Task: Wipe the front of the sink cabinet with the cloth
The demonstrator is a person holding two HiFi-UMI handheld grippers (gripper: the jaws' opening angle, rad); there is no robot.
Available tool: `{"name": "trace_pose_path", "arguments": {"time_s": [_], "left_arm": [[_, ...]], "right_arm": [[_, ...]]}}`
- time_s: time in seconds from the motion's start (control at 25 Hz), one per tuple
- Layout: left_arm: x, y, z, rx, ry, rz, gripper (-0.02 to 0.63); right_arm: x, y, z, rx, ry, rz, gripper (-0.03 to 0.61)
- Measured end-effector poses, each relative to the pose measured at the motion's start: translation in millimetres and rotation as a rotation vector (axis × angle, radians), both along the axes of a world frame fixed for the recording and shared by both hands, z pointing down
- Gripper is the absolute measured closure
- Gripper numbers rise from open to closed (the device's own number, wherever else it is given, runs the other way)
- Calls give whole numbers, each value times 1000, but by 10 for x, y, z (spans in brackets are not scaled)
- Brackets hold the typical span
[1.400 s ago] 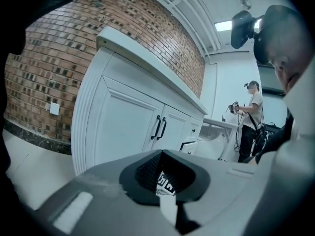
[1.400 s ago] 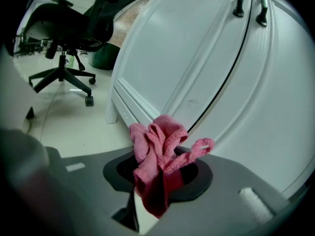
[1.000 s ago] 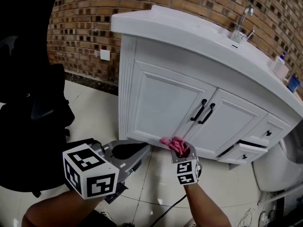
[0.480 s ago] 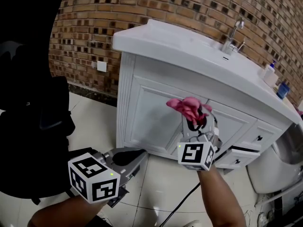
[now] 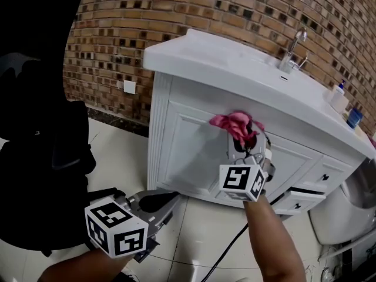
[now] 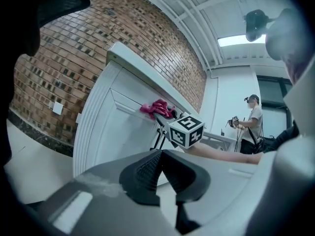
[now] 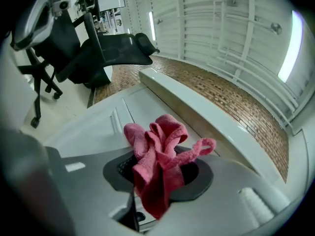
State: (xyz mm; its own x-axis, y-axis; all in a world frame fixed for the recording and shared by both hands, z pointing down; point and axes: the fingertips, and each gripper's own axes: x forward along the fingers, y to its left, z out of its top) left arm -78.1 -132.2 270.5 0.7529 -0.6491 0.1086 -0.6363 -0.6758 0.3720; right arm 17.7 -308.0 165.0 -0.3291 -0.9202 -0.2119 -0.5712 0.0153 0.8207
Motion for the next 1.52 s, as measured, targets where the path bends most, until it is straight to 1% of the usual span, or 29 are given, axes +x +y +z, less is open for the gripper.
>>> {"name": "trace_pose_path", "arguments": {"time_s": [0.12, 0.2, 0.4, 0.56, 0.76, 1.16, 1.52], "left_arm": [[14, -20, -3, -2, 3, 4, 609], [38, -20, -11, -3, 8, 8, 609], [58, -8, -12, -10, 10, 16, 609], [32, -12, 0, -13, 9, 13, 609], [18, -15, 3, -18, 11, 8, 609], [5, -41, 29, -23, 5, 2, 609], [-33, -66, 49, -23, -3, -11, 609]], "right_arm": [[-37, -13, 67, 21, 4, -3, 439], [-45, -20, 157, 14, 5, -5, 439], [-23, -91, 464, -39, 11, 4, 439], [-12, -109, 623, -55, 1, 8, 439], [-6, -139, 881, -110, -10, 8, 439], [-7, -134, 1275, -156, -10, 3, 439], [10, -122, 1746, -222, -1, 4, 439]]}}
